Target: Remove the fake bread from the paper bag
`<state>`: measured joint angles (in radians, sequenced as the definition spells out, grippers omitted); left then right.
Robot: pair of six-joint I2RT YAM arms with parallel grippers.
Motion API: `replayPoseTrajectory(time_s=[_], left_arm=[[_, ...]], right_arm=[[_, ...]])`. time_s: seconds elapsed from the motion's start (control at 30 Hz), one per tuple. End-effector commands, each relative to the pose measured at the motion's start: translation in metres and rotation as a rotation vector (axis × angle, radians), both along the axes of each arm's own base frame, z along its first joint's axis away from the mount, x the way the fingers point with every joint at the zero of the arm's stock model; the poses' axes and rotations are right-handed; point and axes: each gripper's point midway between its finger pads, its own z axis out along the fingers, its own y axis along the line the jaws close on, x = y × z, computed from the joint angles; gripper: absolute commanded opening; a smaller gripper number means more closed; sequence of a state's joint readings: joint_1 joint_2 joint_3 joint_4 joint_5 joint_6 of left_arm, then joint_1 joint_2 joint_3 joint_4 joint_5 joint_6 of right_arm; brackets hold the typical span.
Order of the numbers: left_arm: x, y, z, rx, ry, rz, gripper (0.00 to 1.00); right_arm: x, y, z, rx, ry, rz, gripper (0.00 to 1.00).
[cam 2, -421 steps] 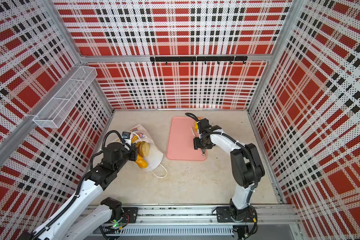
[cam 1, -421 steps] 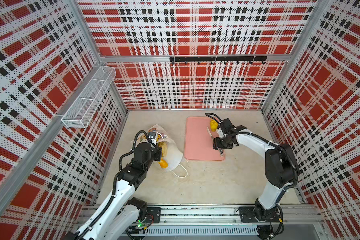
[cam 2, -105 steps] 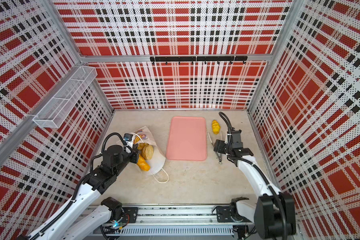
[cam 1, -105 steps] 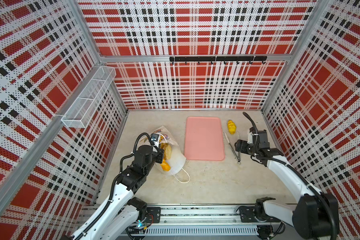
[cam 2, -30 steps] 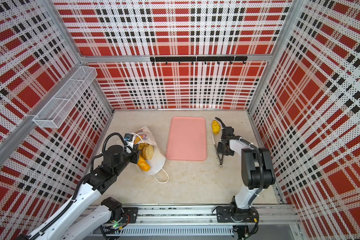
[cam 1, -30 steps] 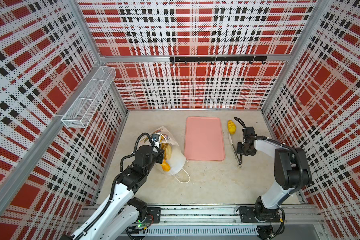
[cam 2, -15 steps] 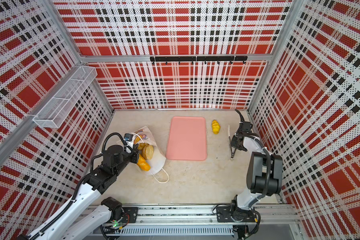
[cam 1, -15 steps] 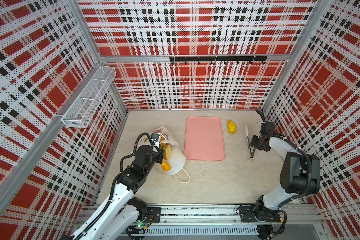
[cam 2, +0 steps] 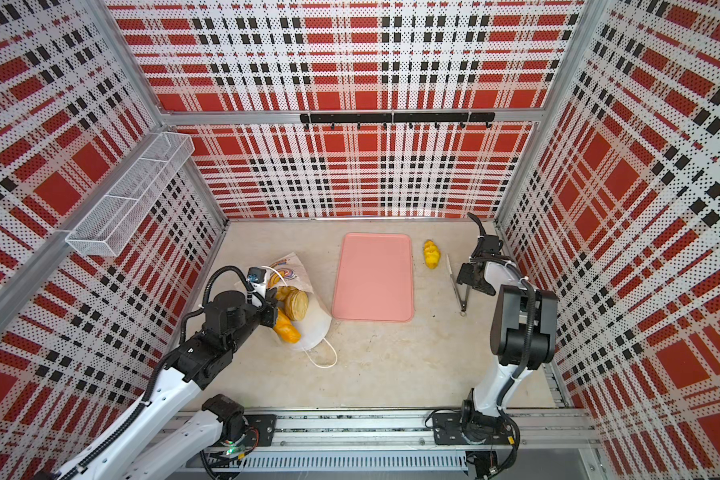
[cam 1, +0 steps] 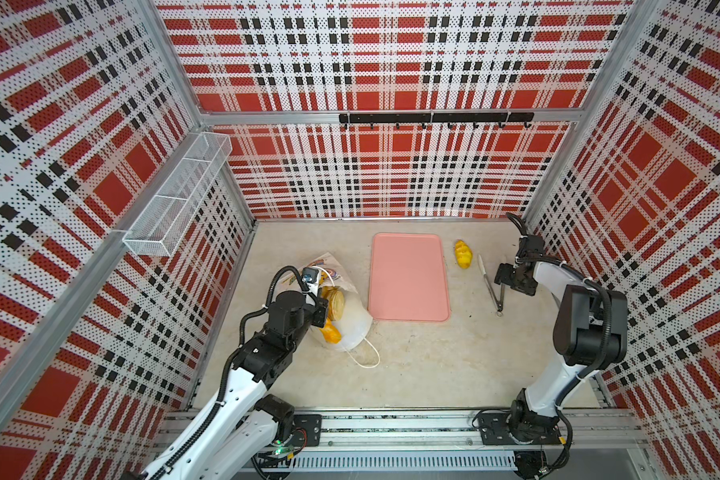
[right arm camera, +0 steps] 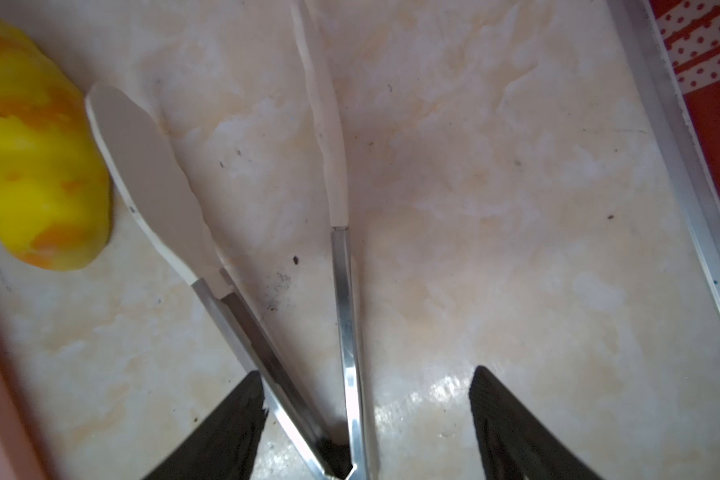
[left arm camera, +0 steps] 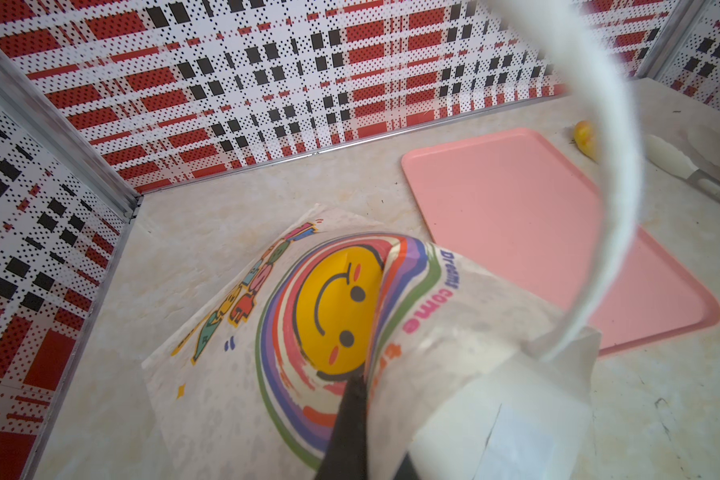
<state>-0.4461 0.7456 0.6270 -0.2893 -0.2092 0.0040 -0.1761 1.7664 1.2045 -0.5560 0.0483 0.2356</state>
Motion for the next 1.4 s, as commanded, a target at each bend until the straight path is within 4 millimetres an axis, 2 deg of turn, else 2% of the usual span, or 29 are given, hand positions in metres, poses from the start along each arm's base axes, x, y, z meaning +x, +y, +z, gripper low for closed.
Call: replayPoseTrajectory(time_s=[0.0, 0.1, 0.3, 0.67, 0.93, 1.17, 1.23, 1.37], left_arm=[[-0.001, -0.006, 0.013, -0.033, -0.036, -0.022, 0.0], [-0.001, -0.006, 0.013, -0.035, -0.034, -0.023, 0.0], [-0.001, -0.007, 0.013, -0.04, -0.034, -0.029, 0.0], [-0.001, -0.008, 0.011, -0.032, -0.029, -0.028, 0.0], [0.0, -0.009, 0.007, -0.025, -0.019, -0.028, 0.0], [0.001, -0.007, 0.005, -0.017, -0.014, -0.02, 0.0], [0.001, -0.007, 0.005, -0.014, -0.012, -0.018, 0.0], [0.0, -0.007, 0.005, -0.014, -0.015, -0.019, 0.0]], right_arm=[[-0.007, 0.016, 0.027, 0.067, -0.101, 0.058, 0.83], [-0.019, 0.03, 0.026, 0.102, -0.133, 0.1, 0.89], [-0.031, 0.047, -0.004, 0.087, -0.012, 0.173, 0.91], [-0.026, 0.035, -0.037, 0.02, 0.123, 0.147, 0.84], [-0.016, 0.033, -0.052, 0.01, 0.125, 0.159, 0.69], [-0.009, 0.037, -0.064, 0.002, 0.136, 0.189, 0.62], [-0.008, 0.04, -0.065, -0.002, 0.132, 0.196, 0.57], [-0.01, 0.044, -0.059, -0.013, 0.13, 0.208, 0.39]])
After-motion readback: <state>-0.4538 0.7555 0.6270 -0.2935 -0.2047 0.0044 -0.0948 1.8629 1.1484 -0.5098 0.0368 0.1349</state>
